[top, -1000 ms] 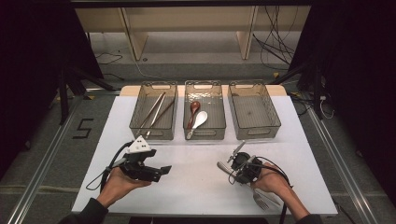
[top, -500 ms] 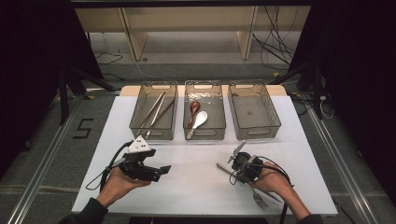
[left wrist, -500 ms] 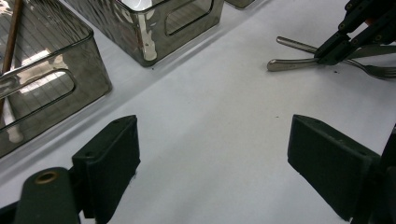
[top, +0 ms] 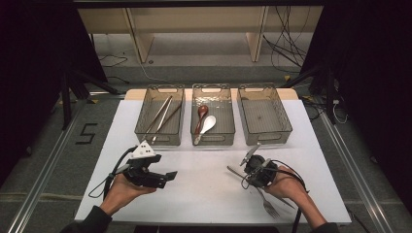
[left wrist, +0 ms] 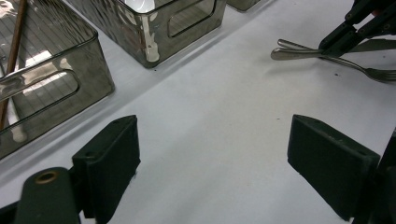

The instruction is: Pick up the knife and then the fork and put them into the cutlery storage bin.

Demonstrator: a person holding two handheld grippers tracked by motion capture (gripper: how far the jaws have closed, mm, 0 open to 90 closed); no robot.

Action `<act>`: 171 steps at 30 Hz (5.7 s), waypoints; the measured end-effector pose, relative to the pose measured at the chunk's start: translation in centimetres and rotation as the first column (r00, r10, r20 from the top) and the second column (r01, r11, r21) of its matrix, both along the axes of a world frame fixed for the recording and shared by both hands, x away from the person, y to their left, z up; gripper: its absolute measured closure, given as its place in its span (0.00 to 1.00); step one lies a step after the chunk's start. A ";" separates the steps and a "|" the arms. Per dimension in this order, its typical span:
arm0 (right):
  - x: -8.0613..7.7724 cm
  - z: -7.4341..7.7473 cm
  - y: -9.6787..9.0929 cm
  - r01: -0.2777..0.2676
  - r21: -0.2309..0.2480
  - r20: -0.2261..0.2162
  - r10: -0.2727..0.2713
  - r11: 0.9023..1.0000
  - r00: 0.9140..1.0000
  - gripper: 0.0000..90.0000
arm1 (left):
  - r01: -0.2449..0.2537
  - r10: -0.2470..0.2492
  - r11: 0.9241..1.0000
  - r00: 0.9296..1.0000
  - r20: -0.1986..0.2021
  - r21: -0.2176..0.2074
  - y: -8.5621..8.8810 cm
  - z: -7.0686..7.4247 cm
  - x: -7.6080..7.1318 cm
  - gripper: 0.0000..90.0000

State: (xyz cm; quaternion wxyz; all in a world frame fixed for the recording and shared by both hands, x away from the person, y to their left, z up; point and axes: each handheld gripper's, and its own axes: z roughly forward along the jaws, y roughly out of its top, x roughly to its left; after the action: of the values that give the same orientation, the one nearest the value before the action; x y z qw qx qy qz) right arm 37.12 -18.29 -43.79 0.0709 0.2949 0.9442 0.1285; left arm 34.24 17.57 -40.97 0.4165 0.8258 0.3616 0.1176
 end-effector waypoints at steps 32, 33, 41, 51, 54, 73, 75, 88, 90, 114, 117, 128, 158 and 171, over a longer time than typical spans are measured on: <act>9.7 7.9 -4.4 0.276 0.188 0.119 -0.301 0.943 0.946 0.93 | -0.038 0.039 0.998 0.999 0.021 -0.042 1.5 0.3 -0.6 0.18; 10.1 8.0 -4.5 0.284 0.190 0.121 -0.309 0.940 0.943 0.93 | -0.039 0.040 0.998 0.999 0.023 -0.040 1.6 0.4 -0.6 0.18; 12.6 9.0 -4.6 0.327 0.190 0.125 -0.354 0.926 0.927 0.93 | -0.038 0.039 0.998 0.999 0.028 -0.044 1.7 0.4 -0.7 0.18; 15.3 9.3 -4.3 0.362 0.160 0.143 -0.384 0.919 0.912 0.93 | -0.037 0.039 0.998 0.999 0.025 -0.051 1.6 0.3 -0.7 0.18; 15.8 9.5 -4.2 0.370 0.162 0.145 -0.393 0.915 0.908 0.93 | -0.036 0.037 0.998 0.999 0.024 -0.050 1.6 0.3 -0.7 0.18; 18.7 9.9 -3.8 0.395 0.149 0.172 -0.417 0.907 0.893 0.93 | -0.020 0.021 0.999 1.000 0.019 -0.050 1.4 0.2 -0.7 0.18; 19.0 9.9 -3.8 0.397 0.151 0.176 -0.420 0.905 0.890 0.93 | -0.018 0.019 0.999 1.000 0.019 -0.049 1.4 0.2 -0.7 0.18; 20.5 9.7 -3.3 0.399 0.147 0.190 -0.421 0.905 0.887 0.93 | -0.007 0.008 0.999 1.000 0.018 -0.054 1.4 0.2 -0.8 0.18; 20.7 9.7 -3.2 0.399 0.147 0.196 -0.422 0.905 0.885 0.93 | -0.008 0.010 0.998 1.000 0.019 -0.056 1.5 0.2 -0.8 0.18; 22.5 9.0 -2.9 0.436 0.115 0.207 -0.451 0.893 0.868 0.93 | 0.001 0.000 0.998 1.000 0.023 -0.058 1.4 0.2 -0.9 0.18; 22.7 8.9 -3.0 0.438 0.113 0.209 -0.453 0.892 0.867 0.93 | 0.001 0.000 0.998 1.000 0.023 -0.059 1.4 0.2 -0.9 0.18; 22.9 9.1 -2.8 0.438 0.145 0.237 -0.461 0.887 0.855 0.81 | 0.005 -0.003 0.998 1.000 0.021 -0.058 1.4 0.2 -1.0 0.18; 11.4 10.9 -1.9 0.246 0.278 0.173 -0.300 0.928 0.938 0.36 | -0.013 0.015 0.997 0.999 0.034 -0.070 1.3 0.5 -1.1 0.17; 6.1 9.2 -2.3 0.187 0.312 0.166 -0.247 0.932 0.955 0.36 | -0.028 0.031 0.997 0.999 0.042 -0.074 1.6 0.5 -1.1 0.17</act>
State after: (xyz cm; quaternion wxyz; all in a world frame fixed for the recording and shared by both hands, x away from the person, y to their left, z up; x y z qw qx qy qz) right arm 43.19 -20.58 -34.61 0.1362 0.3904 0.8639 0.2875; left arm 33.13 19.15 -40.46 0.4527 0.8017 0.3688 0.1281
